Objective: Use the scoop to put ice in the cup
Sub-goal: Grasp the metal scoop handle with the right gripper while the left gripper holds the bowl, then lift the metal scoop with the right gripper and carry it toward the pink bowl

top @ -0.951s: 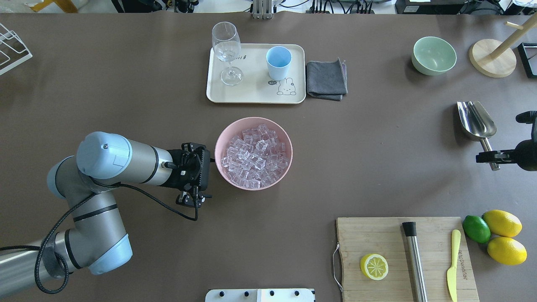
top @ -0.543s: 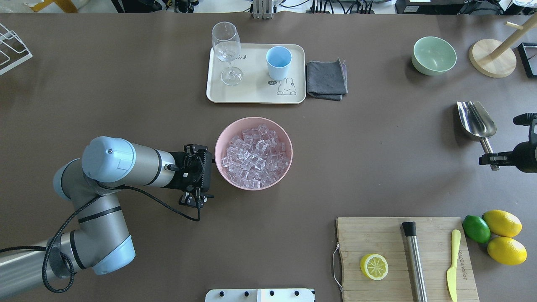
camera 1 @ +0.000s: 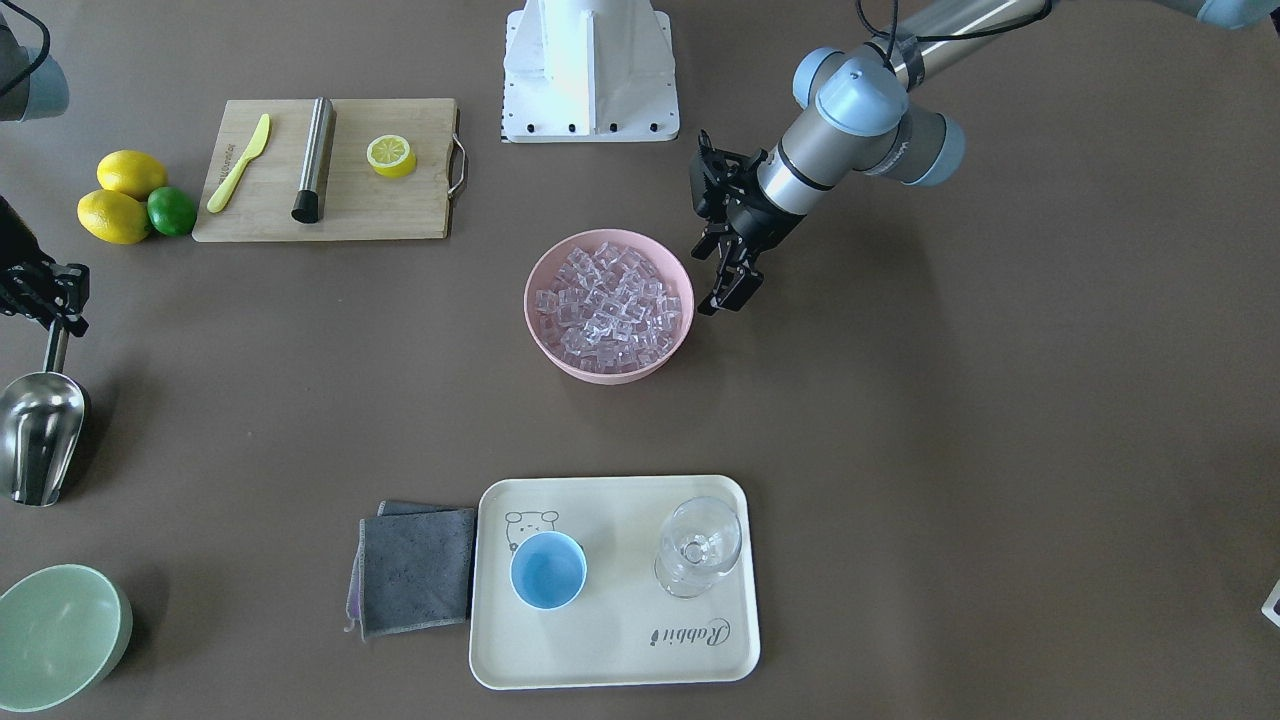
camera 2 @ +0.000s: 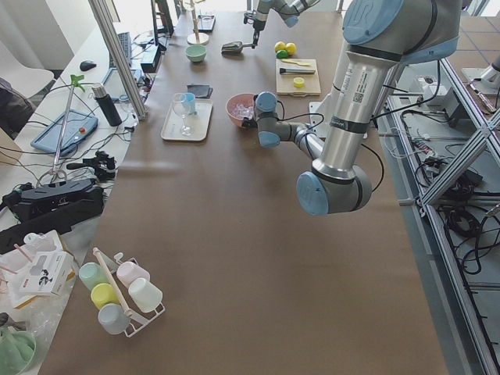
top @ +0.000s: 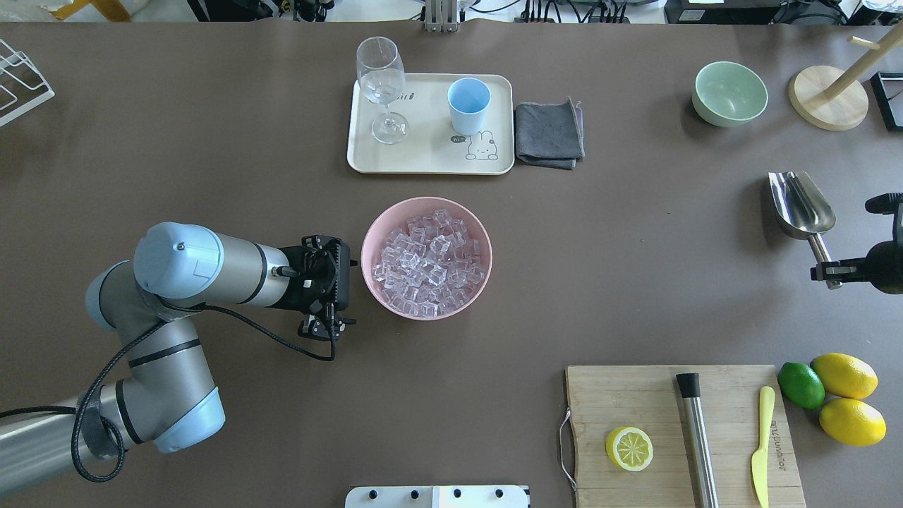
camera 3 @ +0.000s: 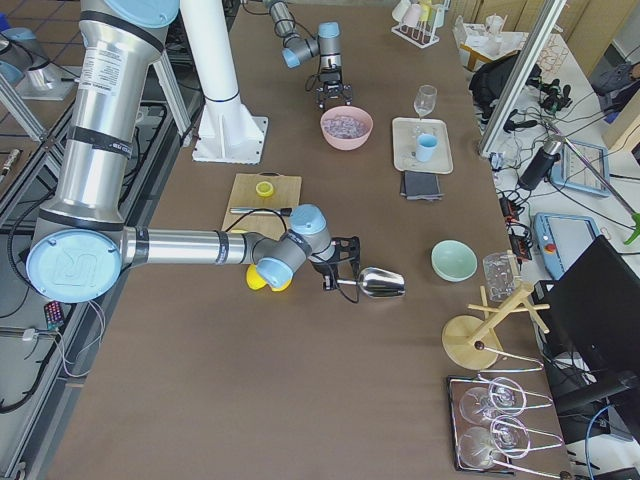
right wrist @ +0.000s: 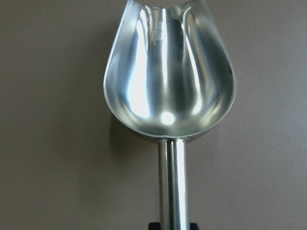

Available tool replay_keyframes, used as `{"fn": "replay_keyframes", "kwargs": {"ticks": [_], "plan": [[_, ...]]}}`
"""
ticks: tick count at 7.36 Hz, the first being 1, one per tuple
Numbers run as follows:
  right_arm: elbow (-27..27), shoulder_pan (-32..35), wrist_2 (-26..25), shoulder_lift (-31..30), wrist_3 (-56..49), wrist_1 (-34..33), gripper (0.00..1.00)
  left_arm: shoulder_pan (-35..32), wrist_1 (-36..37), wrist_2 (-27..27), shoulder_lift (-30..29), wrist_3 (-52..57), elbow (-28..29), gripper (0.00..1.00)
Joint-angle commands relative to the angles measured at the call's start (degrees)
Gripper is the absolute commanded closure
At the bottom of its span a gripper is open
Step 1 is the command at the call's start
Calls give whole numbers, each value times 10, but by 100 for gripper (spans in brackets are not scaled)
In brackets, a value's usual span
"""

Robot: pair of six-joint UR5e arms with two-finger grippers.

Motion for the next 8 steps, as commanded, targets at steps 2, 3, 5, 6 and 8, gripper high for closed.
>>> {"fn": "replay_keyframes", "kwargs": {"ticks": [2,3,5,6,8], "plan": [[132,27,55,-28,-116,-117,100,-4,1,-3,-1,-70,6,1],[181,46,73,-24,-174,-204,100,-3,1,-3,-3,-71,9,1],[203,82,110,-3,-244,-233,100,-4,2,-3,-27,-70,29,1],[208,83,110,14,-246,-234,100,-4,2,-3,-27,-70,29,1],[206,84,109,28,-341,-244,100,-5,3,-4,-31,-70,29,1]]}}
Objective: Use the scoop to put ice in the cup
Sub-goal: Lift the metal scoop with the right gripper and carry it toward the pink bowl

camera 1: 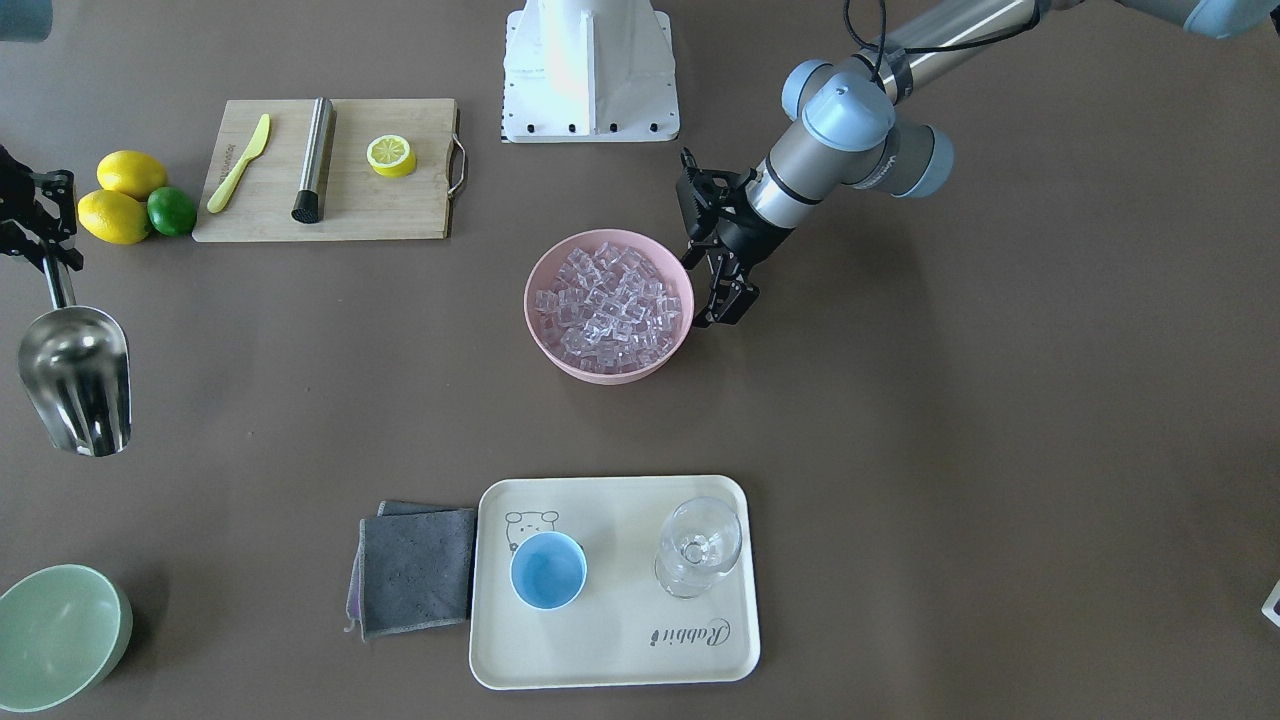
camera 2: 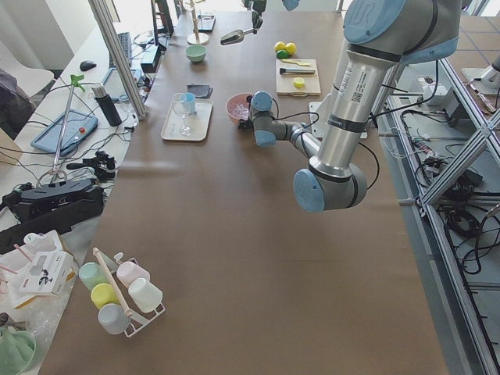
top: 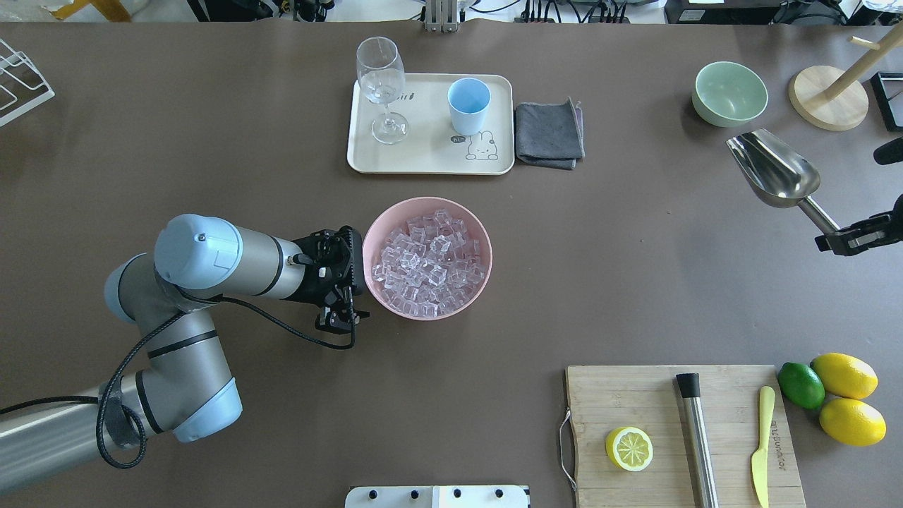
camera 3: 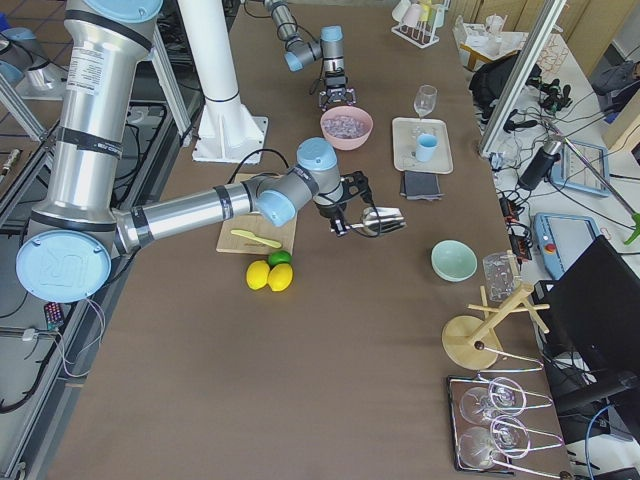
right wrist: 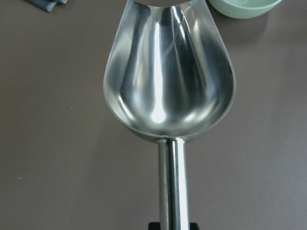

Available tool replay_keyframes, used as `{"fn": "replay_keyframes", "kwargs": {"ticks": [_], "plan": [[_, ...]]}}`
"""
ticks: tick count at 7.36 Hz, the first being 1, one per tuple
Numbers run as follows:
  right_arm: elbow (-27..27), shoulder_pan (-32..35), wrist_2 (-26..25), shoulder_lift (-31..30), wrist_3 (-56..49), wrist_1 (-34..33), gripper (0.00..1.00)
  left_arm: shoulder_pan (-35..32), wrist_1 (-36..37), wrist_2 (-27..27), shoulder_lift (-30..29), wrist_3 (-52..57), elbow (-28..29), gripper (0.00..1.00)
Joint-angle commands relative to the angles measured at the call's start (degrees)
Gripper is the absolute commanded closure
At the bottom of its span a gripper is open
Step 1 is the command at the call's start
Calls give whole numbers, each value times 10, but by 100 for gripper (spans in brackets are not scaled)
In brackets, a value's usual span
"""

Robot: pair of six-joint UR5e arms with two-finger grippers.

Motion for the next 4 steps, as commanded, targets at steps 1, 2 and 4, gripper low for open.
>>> {"fn": "replay_keyframes", "kwargs": {"ticks": [1,2,4], "plan": [[19,4,2,13,-142,-19,100,-3,1,-1,-4,0,3,1],[51,4,2,9,-152,-25,100,-4,1,-1,-5,0,3,1],[95,-3,24,39,-305,-163,100,-7,3,-2,-7,0,5,1]]}}
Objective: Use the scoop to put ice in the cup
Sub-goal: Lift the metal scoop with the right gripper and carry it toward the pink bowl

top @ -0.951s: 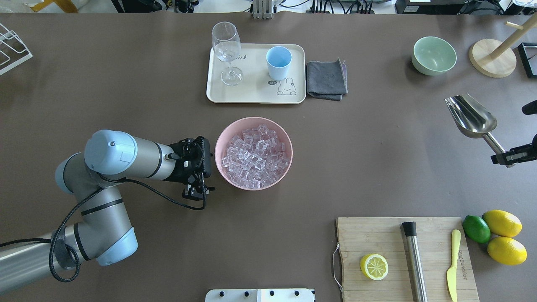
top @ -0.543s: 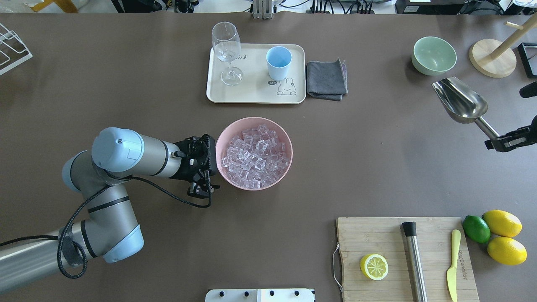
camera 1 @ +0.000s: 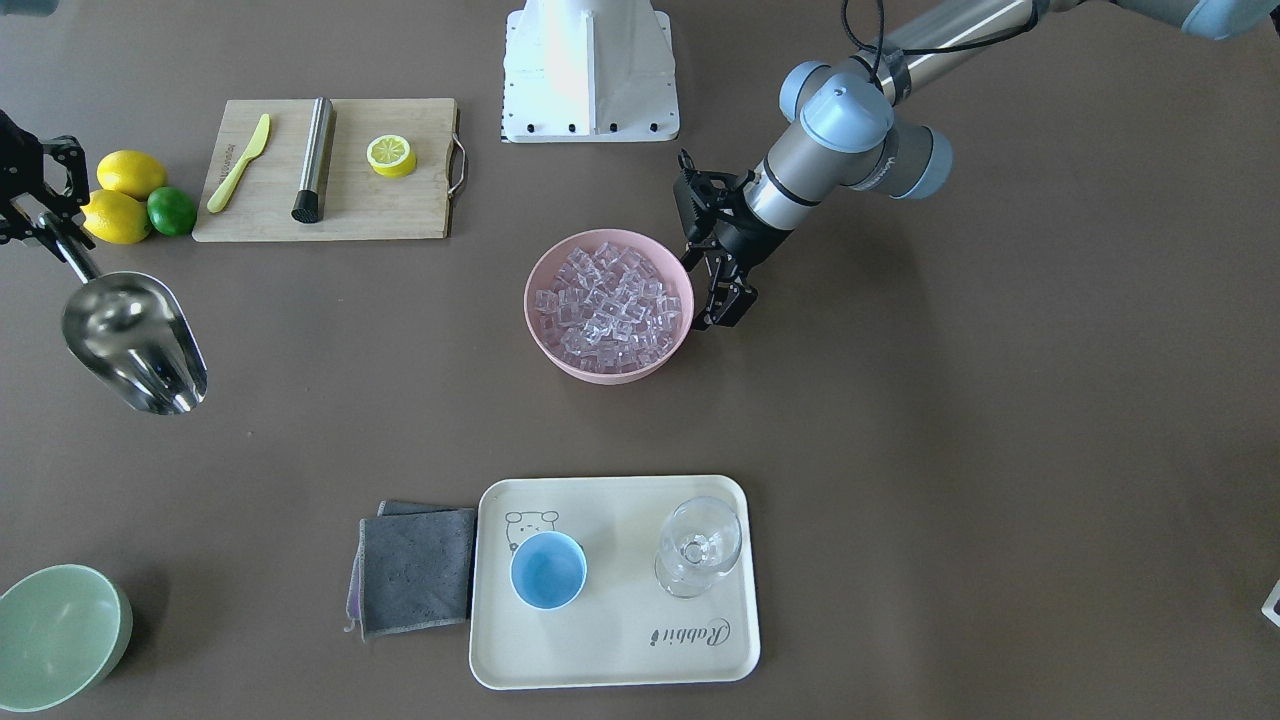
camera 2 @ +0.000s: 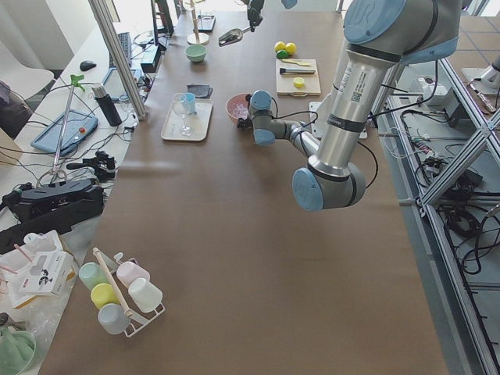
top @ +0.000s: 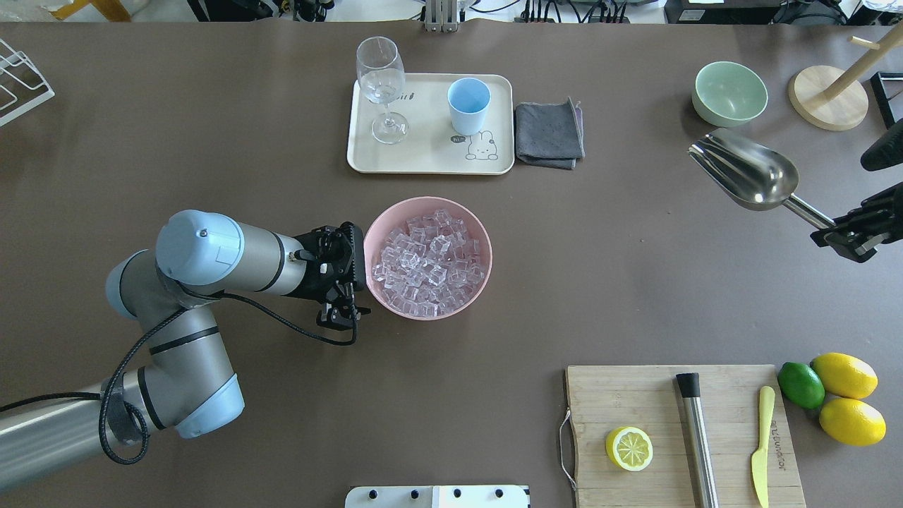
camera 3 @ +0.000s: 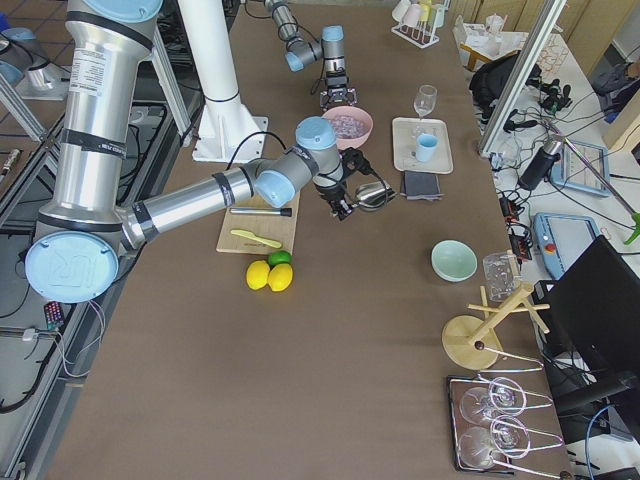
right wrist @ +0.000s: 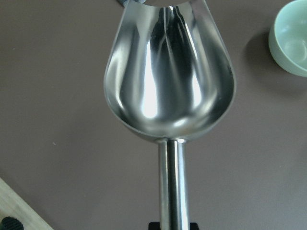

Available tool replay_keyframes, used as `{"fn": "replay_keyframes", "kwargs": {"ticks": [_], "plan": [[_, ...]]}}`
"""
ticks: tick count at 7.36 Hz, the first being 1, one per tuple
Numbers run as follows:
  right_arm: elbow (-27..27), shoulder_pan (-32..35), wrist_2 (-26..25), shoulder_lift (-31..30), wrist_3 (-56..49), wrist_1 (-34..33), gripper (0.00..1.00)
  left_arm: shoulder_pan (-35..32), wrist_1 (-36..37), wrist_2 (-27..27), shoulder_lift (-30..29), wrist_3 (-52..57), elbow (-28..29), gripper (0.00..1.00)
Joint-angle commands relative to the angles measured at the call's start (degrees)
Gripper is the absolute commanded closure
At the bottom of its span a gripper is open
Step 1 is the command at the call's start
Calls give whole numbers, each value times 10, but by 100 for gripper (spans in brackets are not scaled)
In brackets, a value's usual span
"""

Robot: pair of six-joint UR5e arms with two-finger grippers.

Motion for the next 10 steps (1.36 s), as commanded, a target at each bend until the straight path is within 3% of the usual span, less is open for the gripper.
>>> {"fn": "replay_keyframes", "kwargs": {"ticks": [1,3,4,5,9,10], "plan": [[57,-26,16,78,-151,-180,100,-12,1,-12,-4,0,11,1],[68,-64,-30,269,-230,-441,100,-19,1,-25,-13,0,22,1],[60,-112,-82,317,-225,-488,100,-18,0,-25,-15,0,23,1],[57,-142,-90,347,-204,-529,100,-18,0,-25,-15,0,23,1],[57,-172,-97,370,-188,-542,100,-17,-1,-26,-14,1,23,1],[32,-180,-97,402,-195,-544,100,-17,-1,-26,-14,0,23,1]]}}
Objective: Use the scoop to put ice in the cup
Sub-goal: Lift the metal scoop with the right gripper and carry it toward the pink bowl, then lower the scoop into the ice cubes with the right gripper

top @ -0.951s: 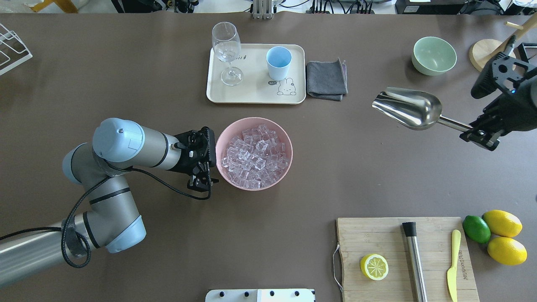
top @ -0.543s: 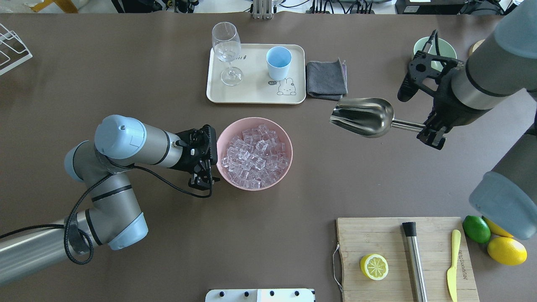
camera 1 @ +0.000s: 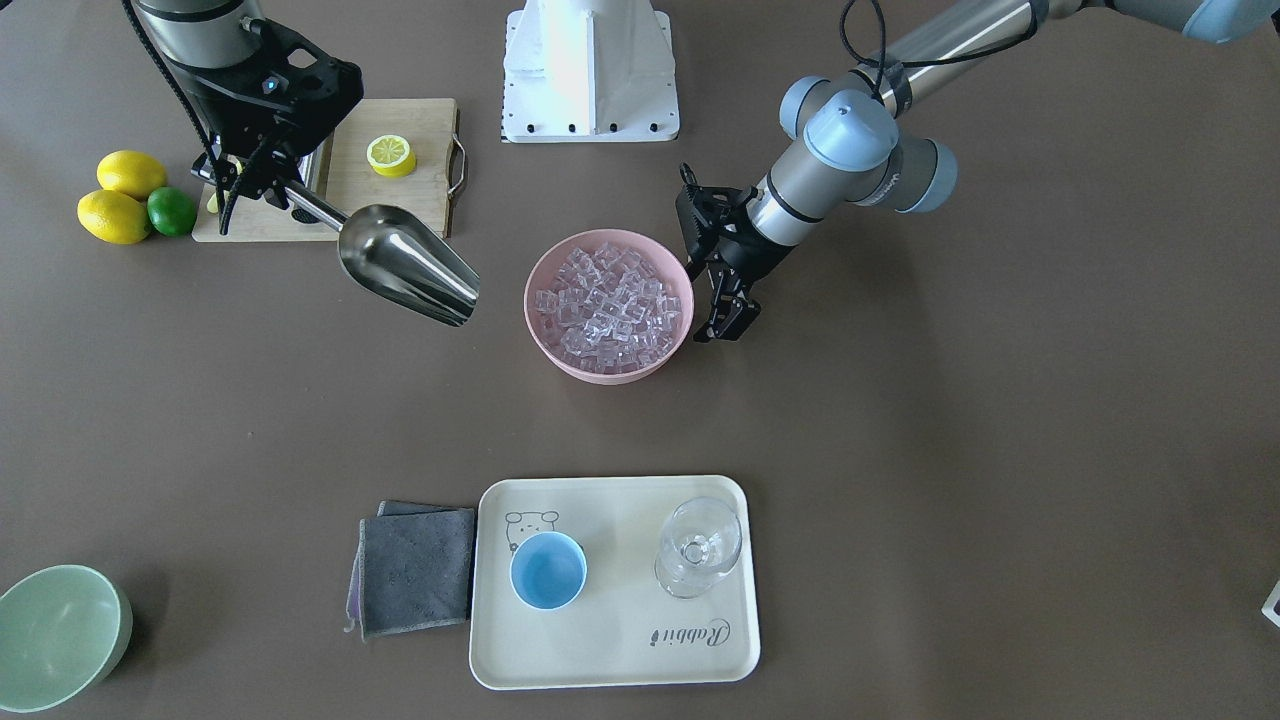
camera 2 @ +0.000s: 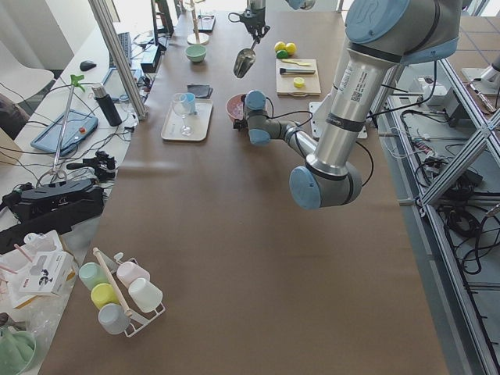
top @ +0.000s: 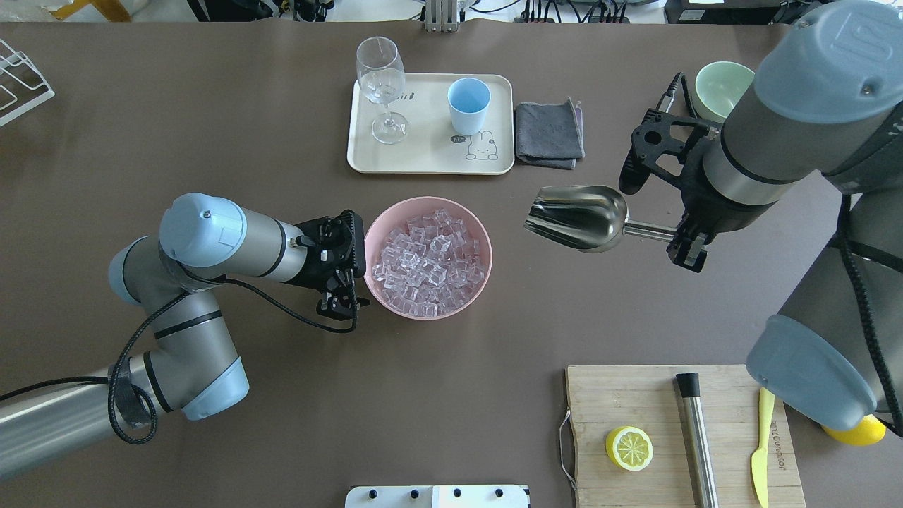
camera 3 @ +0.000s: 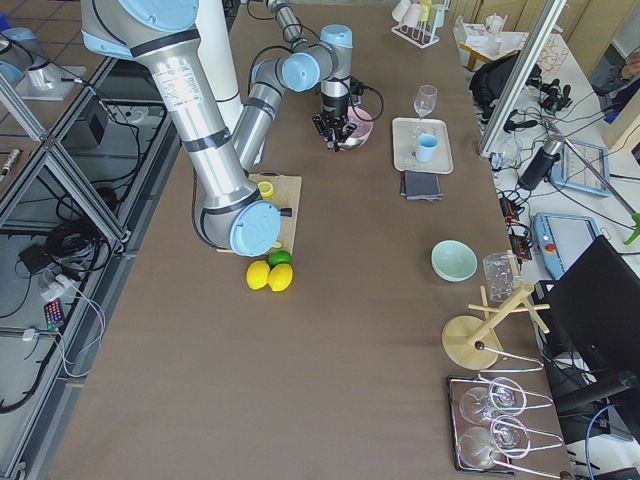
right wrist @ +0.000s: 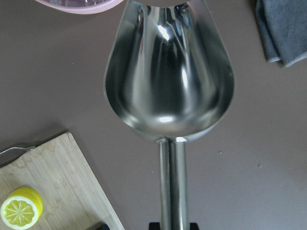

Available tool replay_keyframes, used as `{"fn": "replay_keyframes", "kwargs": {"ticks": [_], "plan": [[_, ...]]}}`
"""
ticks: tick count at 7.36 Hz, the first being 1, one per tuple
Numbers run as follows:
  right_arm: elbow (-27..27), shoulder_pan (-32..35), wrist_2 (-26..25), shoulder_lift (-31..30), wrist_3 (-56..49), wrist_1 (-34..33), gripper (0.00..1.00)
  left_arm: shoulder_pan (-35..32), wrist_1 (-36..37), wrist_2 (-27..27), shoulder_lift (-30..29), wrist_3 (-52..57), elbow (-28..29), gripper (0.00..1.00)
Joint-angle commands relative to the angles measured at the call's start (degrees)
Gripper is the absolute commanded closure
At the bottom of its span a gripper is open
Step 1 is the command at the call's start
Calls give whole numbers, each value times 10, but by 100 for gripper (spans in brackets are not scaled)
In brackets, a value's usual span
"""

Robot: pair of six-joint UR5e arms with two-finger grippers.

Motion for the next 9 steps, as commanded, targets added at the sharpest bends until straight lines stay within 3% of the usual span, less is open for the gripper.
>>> {"fn": "replay_keyframes", "kwargs": {"ticks": [1,5,9], "plan": [[-61,-20,-5,88,-24,-28,100,0,0,0,1,-1,-1,1],[-144,-70,-73,201,-61,-160,100,-1,-3,-13,4,-1,-1,1],[-194,-107,-126,275,-93,-243,100,-2,-3,-16,4,-1,-1,1]]}}
